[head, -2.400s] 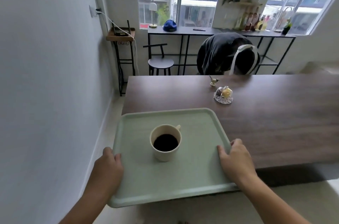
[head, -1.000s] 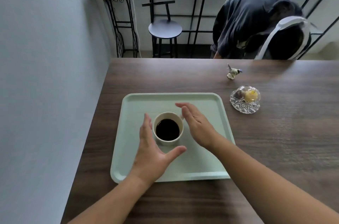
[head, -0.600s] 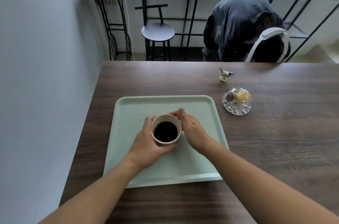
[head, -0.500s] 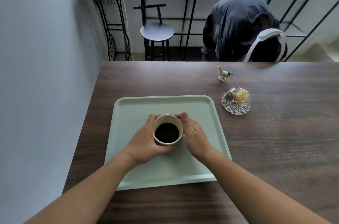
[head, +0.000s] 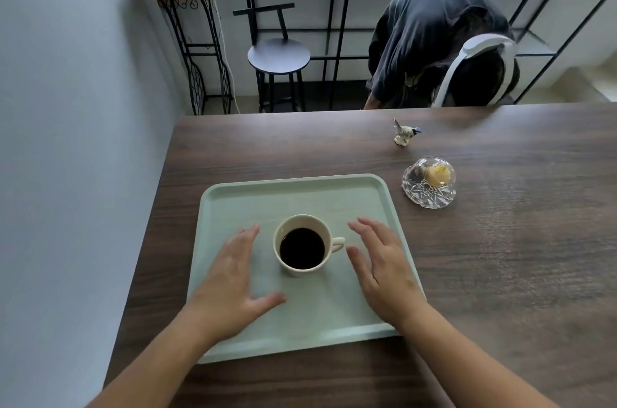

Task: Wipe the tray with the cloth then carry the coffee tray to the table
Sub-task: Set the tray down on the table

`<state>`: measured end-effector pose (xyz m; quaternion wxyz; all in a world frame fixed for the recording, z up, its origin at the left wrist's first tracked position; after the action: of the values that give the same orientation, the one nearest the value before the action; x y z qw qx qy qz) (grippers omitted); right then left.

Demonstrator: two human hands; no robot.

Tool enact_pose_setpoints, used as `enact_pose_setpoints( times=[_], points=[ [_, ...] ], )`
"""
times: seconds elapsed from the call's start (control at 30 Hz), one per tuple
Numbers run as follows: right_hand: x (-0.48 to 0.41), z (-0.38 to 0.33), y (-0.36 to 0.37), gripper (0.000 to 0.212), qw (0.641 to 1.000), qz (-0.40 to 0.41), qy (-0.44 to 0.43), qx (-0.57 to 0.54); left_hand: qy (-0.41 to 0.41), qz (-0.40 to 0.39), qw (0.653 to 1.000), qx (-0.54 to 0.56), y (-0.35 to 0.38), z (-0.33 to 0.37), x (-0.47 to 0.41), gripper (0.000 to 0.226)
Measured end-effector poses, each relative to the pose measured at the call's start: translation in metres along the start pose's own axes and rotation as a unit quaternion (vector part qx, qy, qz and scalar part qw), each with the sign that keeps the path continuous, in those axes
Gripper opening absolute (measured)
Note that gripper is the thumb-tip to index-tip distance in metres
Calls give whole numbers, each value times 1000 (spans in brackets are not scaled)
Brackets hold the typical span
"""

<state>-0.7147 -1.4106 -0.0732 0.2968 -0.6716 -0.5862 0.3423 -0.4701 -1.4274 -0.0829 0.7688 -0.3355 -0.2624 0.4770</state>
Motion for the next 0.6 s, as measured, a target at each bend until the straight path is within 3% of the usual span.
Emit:
enact_pose_setpoints(
  times=[0.07,0.17,0.33,0.6],
  points=[
    [9,18,3,52,992,-16,10,123,-23,-32,996,-85,3,-17,19,108],
    [18,27,15,58,979,-45,31,197,-20,-38,983,-177,12,-29,36,101],
    [20,24,14,61,976,-51,37,210,-7,-12,964,-265,21,-34,39,88],
    [18,24,13,63,976,-57,33,206,-6,-7,958,-288,21,-33,40,87]
  ],
)
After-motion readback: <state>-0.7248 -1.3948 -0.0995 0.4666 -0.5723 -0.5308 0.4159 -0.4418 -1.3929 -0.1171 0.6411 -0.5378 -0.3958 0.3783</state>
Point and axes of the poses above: each hand's wrist, its own x-axis away from the middle knuckle, its own y-axis out of the palm, z = x × y, the point moved 8 cm from there along -x, towards the middle knuckle, and after that the axes turned 5 degrees about y, right-handed, at the moved point
